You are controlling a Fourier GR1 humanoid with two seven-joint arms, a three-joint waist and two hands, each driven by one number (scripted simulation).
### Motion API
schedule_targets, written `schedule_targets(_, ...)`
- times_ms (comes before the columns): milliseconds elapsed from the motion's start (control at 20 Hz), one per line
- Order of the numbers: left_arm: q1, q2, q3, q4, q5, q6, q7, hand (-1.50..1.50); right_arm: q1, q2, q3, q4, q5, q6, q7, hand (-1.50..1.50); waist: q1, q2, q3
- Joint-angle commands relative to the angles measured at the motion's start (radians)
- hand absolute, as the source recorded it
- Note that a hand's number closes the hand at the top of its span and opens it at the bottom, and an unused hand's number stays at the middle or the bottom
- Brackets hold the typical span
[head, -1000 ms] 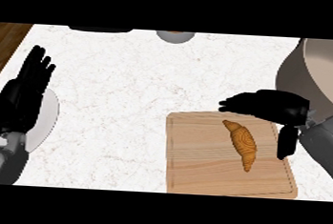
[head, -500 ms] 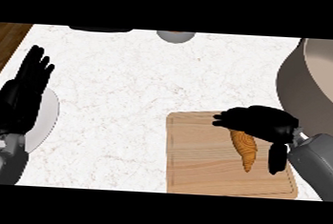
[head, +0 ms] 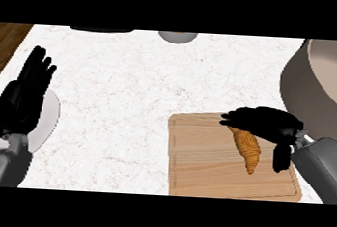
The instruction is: Pick the croissant from the cutting board and place it in the pot
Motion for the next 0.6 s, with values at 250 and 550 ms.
schedule_targets(250,0.042,-0.033,0.017,-0.037,-0.041,-0.049,0.005,0.00,0.010,0.115,-0.008,0.197,0.180,-0.143,-0.069,-1.50,0.006,0.001,0.000)
schedule_targets(550,0.029,-0.069,0.048,-0.050,-0.066,-0.050,0.041,0.00,0.022,0.132,-0.076,0.191,0.240,-0.113,-0.080,-1.50,0.000,0.000,0.000)
